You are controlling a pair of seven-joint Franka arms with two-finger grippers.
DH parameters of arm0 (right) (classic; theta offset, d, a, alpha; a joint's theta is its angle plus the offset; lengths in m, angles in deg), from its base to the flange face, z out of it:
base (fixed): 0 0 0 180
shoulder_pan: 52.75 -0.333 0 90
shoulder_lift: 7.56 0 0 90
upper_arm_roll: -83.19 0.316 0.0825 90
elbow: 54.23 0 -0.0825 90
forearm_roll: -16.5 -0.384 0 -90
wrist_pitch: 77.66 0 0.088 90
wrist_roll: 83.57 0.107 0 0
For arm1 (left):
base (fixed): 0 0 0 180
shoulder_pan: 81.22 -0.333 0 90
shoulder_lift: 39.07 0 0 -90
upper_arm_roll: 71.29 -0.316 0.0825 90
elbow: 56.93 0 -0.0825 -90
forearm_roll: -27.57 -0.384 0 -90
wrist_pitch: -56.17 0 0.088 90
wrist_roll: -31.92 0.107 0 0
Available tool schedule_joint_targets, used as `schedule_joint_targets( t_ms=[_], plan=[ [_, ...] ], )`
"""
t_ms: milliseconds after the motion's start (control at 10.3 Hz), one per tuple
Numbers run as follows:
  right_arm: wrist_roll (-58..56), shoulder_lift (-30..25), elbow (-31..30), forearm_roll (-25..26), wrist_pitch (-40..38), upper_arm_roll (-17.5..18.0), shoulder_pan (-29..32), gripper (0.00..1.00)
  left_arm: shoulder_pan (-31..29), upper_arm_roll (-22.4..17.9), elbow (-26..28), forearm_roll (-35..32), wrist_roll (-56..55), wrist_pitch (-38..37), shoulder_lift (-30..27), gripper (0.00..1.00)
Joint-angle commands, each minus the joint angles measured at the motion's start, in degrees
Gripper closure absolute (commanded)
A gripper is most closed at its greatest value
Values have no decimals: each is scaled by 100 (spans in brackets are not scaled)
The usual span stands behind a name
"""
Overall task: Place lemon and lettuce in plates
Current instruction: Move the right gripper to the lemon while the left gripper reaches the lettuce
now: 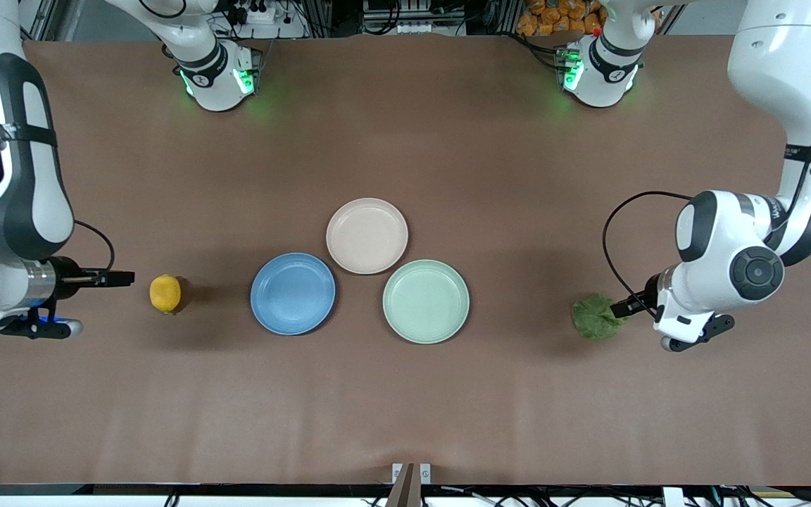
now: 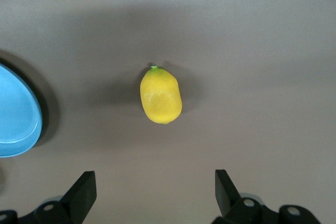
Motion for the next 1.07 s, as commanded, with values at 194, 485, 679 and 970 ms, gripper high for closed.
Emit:
schedule_joint_targets(
  t_ms=[194,485,679,970],
  plan=[
    [-19,0,-706,-85,974,61,65,0,25,22,359,-186,-272,637,58,0],
    [17,0,-1059,-85,1512,61,109,0,95,22,412,-186,-474,840,154,0],
    [8,17,-1331,-85,1993,61,118,0,130,22,412,-395,-588,954,338,0],
    [-45,245,-1385,-76,2347,61,74,0,253,22,342,-590,-966,1025,488,0]
  ],
)
